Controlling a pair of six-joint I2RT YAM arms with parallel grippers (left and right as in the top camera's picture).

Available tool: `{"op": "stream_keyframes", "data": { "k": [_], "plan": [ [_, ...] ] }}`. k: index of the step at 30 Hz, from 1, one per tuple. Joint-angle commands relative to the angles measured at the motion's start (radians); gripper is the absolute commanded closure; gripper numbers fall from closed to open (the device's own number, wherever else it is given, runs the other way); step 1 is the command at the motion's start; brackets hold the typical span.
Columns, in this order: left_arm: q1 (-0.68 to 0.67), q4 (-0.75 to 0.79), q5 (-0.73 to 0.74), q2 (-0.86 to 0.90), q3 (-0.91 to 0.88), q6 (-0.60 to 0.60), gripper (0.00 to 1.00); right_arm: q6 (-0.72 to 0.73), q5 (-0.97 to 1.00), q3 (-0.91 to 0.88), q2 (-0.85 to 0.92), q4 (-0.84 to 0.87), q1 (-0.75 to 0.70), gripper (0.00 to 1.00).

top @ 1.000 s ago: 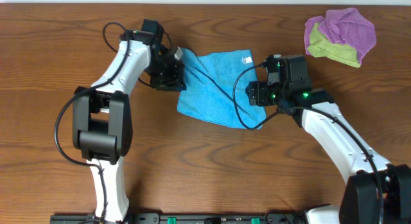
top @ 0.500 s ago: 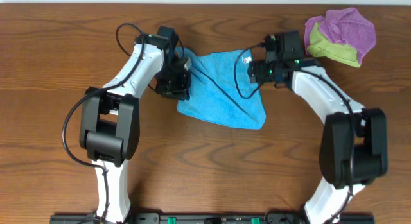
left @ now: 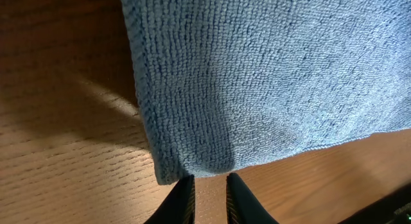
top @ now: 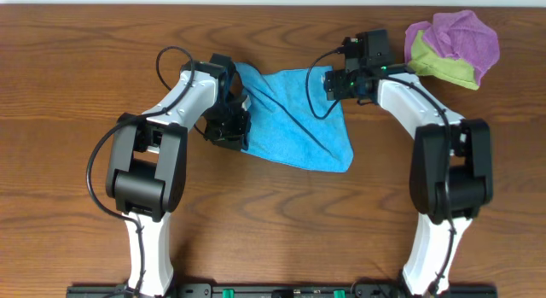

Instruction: Fold the cloth

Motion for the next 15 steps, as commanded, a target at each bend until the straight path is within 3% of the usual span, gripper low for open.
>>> {"op": "stream_keyframes", "data": {
  "k": [1,5,9,15],
  "plan": [
    [0.000,-0.002,-0.010,-0.011,-0.010,0.017,0.82,-0.015,0.001,0.053,0.043,0.006,-0.015,0.21],
    [0.000,-0.005,-0.010,-0.011,-0.022,0.015,0.82,-0.013,0.001,0.105,0.089,0.015,-0.015,0.25],
    [0.000,-0.004,-0.010,-0.011,-0.043,0.014,0.83,-0.011,-0.003,0.132,0.120,0.021,-0.015,0.35],
    [0.000,-0.002,-0.010,-0.011,-0.047,0.014,0.82,-0.003,-0.034,0.134,0.153,0.031,-0.014,0.37]
  ]
}}
